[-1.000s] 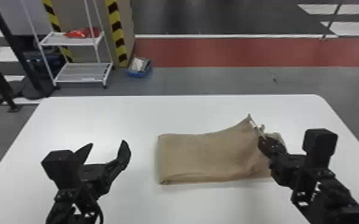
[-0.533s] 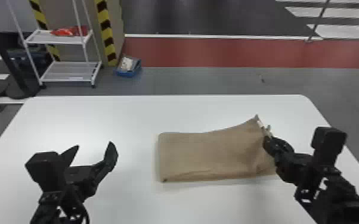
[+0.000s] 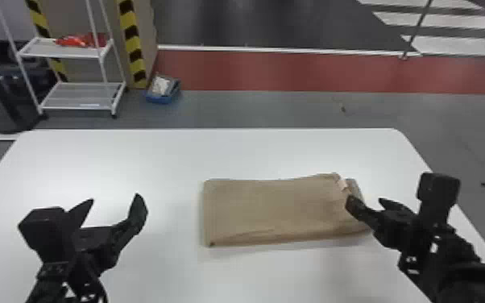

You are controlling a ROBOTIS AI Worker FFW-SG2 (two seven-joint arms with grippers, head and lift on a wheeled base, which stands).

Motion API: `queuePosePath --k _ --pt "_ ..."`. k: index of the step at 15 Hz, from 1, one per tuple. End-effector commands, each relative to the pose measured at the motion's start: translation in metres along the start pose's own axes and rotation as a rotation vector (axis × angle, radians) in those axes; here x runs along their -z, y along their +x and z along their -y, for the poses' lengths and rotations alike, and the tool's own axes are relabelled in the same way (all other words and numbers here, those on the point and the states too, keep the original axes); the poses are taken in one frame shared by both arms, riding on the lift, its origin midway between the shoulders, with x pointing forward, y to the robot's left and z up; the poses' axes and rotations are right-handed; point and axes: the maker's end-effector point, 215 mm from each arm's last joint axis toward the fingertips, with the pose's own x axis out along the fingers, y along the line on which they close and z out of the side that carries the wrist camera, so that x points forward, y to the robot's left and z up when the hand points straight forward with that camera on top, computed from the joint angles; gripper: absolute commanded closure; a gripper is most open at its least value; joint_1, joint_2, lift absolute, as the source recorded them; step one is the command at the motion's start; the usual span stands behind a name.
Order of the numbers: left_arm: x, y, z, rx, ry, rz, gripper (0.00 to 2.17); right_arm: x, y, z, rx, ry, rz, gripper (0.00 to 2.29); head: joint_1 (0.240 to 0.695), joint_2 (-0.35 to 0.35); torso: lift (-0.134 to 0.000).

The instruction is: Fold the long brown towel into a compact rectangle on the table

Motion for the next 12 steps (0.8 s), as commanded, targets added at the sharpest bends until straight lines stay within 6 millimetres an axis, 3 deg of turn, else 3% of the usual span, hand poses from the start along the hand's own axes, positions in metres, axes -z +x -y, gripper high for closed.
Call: queuePosePath --k 1,6,9,11,12 --pt "0.0 0.0 0.001 0.0 -0.004 0.0 0.09 0.019 0.004 0.008 0.003 0.002 -0.072 0.07 0.695 -0.081 -0.115" --pt "0.0 0.0 0.002 0.003 -0.004 0.0 0.09 0.038 0.016 0.006 -0.007 -0.013 -0.118 0.15 0.695 -0.086 -0.115" --pt "0.002 0.0 0.001 0.001 -0.004 -0.003 0.09 0.039 0.016 0.002 -0.031 -0.013 -0.122 0.44 0.695 -0.085 -0.115" --pt "0.002 0.0 0.003 0.007 -0.004 -0.003 0.09 0.042 0.016 0.001 -0.032 -0.015 -0.128 0.51 0.695 -0.08 -0.115" --pt "0.002 0.0 0.003 0.007 -0.004 -0.003 0.09 0.042 0.016 0.0 -0.04 -0.018 -0.129 0.7 0.695 -0.08 -0.115"
